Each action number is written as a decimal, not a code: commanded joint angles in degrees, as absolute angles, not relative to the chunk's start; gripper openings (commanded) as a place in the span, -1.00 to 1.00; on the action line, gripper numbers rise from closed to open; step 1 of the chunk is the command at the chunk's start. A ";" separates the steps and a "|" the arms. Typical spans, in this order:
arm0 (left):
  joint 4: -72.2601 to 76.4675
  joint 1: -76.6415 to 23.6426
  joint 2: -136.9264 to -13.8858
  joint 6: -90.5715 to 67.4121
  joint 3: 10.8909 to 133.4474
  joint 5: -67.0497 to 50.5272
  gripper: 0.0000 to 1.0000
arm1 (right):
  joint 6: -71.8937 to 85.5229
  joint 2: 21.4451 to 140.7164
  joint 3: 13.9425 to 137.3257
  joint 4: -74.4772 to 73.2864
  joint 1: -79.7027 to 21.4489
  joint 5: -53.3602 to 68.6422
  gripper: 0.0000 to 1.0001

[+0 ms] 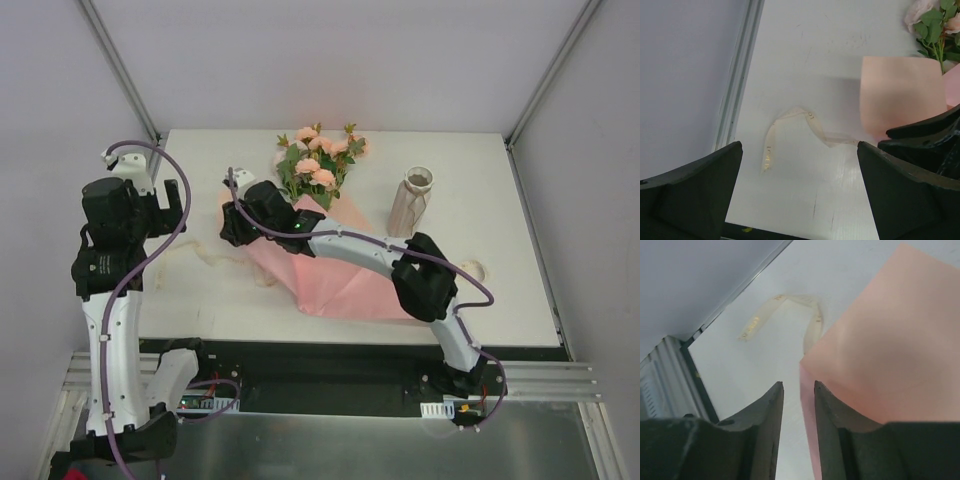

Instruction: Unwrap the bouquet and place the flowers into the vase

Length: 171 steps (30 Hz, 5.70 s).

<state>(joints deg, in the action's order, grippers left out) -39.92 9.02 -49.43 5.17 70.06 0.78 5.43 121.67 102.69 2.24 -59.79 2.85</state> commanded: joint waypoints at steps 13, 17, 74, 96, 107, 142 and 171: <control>-42.53 9.06 -56.24 10.09 80.86 -21.53 0.98 | 11.86 104.45 93.44 6.50 -55.73 10.03 0.61; -45.61 3.90 -64.39 14.76 79.99 -31.81 0.98 | 8.97 95.29 84.30 4.49 -50.64 4.85 0.60; -44.82 -4.83 -112.24 21.89 85.17 -37.00 -0.21 | 3.16 73.30 60.64 1.41 -47.72 -3.87 0.29; -48.33 -9.75 -87.04 24.24 77.71 -45.96 -1.00 | -1.93 72.16 68.37 -6.50 -46.67 -9.05 0.24; -64.82 -12.83 -54.97 39.87 65.75 -59.58 -1.00 | -4.22 75.67 75.67 -11.95 -43.95 -8.44 0.22; -52.73 -12.83 -52.97 11.97 87.98 -41.36 0.98 | -3.50 96.22 87.40 -19.42 -49.57 -9.76 0.12; -47.29 -12.13 -68.56 11.87 69.17 -17.67 0.91 | -6.50 138.95 121.99 -30.23 -43.41 2.20 0.10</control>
<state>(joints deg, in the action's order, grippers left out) -48.80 -12.64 -70.52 11.97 69.76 -19.64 -5.28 137.99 119.59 -28.03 -42.41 1.39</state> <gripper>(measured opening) 0.950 0.557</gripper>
